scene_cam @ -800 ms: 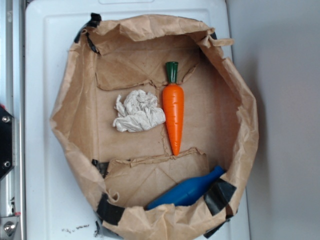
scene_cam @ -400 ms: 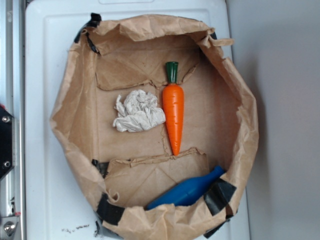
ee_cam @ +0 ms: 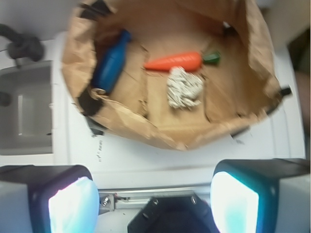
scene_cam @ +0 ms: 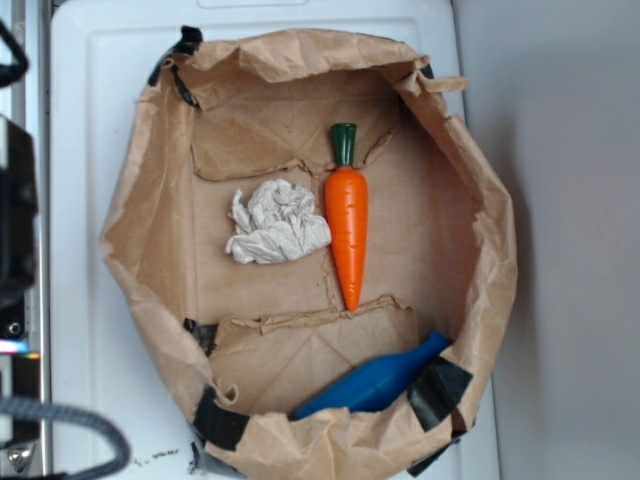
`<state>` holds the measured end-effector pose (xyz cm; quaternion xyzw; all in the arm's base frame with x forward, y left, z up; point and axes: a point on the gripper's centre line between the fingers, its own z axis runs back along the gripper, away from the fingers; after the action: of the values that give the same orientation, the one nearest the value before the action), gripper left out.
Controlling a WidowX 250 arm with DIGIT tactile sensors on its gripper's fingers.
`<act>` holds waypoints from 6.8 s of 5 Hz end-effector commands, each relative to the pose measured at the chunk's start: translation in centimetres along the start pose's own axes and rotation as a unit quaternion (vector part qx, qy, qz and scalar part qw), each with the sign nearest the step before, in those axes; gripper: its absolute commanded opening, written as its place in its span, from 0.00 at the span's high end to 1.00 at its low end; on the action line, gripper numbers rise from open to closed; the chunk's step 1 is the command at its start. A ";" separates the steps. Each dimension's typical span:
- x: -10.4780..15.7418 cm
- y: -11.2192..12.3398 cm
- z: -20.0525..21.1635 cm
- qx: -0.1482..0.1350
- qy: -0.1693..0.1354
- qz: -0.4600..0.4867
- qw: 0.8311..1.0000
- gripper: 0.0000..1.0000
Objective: Grab the blue bottle.
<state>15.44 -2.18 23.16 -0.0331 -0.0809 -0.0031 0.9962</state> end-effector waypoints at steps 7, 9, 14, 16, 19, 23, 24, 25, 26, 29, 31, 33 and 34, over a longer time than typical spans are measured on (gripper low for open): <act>9.0 2.0 -9.9 0.049 0.008 0.133 0.990 0.00; 3.2 -1.2 -12.2 0.038 0.021 0.143 0.989 0.00; 3.2 -2.6 -12.2 0.017 0.022 0.157 0.987 0.00; 6.4 -2.1 -13.5 0.017 0.017 0.192 0.981 0.00; 11.7 -0.7 -15.3 0.008 -0.003 0.229 0.973 0.00; 12.2 -1.9 -17.5 -0.066 -0.013 0.228 0.971 0.00; 12.2 -3.2 -18.3 -0.061 -0.006 0.224 0.973 0.00; 12.9 -4.4 -18.5 -0.062 -0.005 0.235 0.970 0.00; 13.6 -5.4 -18.3 -0.079 0.003 0.247 0.966 0.00; 9.2 -6.3 -21.5 -0.010 -0.003 0.255 0.967 0.00; 8.7 -6.6 -20.3 -0.009 -0.016 0.245 0.969 1.00; 8.4 -2.9 -13.3 -0.042 -0.005 0.259 0.965 1.00; 8.7 0.0 -9.4 -0.056 -0.008 0.255 0.965 1.00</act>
<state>24.89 -3.41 13.50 -0.0999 -0.0445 0.2419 0.9641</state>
